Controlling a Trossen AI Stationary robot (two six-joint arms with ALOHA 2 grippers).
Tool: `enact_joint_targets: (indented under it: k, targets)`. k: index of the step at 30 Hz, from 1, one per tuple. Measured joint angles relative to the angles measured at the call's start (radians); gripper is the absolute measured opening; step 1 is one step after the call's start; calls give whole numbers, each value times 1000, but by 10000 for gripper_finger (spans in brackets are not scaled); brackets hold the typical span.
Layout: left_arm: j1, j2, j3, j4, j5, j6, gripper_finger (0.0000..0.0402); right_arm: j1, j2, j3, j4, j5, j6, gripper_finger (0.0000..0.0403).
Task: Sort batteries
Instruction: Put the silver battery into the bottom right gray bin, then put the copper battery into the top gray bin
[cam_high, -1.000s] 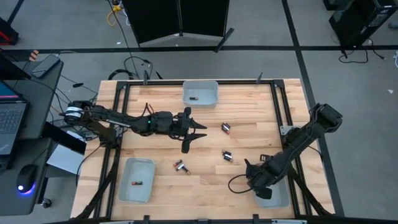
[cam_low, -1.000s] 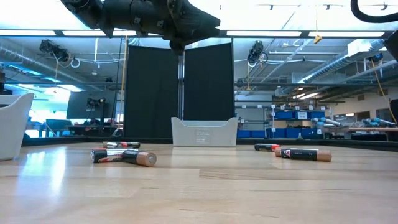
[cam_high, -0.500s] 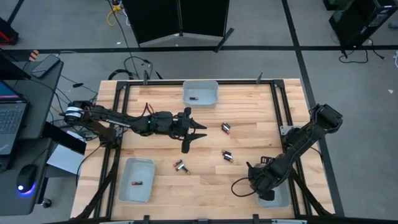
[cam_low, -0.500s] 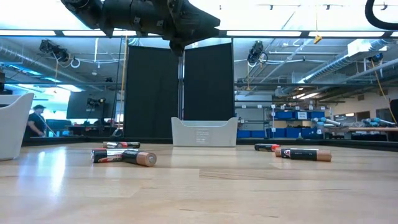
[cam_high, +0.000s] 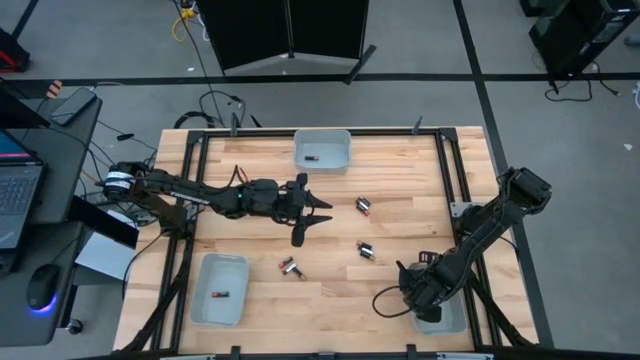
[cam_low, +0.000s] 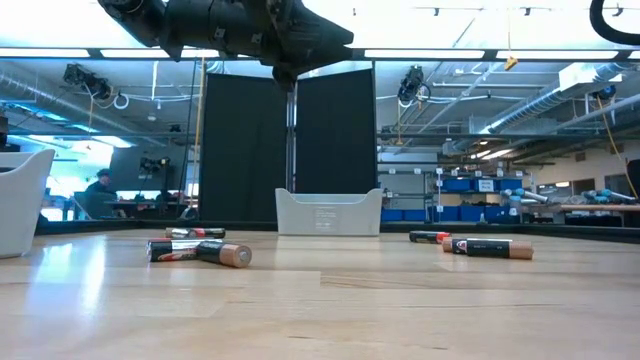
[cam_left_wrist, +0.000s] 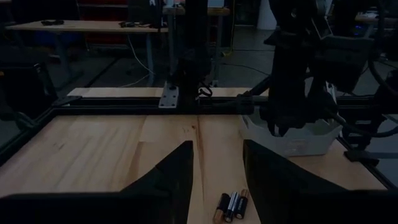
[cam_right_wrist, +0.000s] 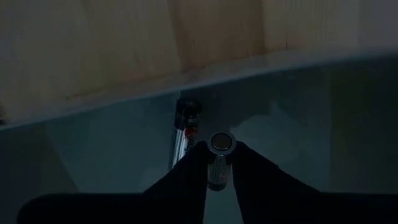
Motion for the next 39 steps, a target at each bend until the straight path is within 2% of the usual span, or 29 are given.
enact_joint_targets:
  k: [9, 24, 34, 39]
  targets:
    - [0, 0, 0, -8, 1, 0, 148, 0, 0, 0, 4, 1, 3, 86]
    - [0, 0, 0, -9, 3, -2, 148, -1, 0, 39, -11, 2, 11, 155]
    - [0, 0, 0, -9, 25, 0, 148, -1, 0, 275, -301, 6, 4, 147]
    - [-1, 0, 0, -9, 46, 2, 147, -19, -1, 376, -380, 53, -46, 108]
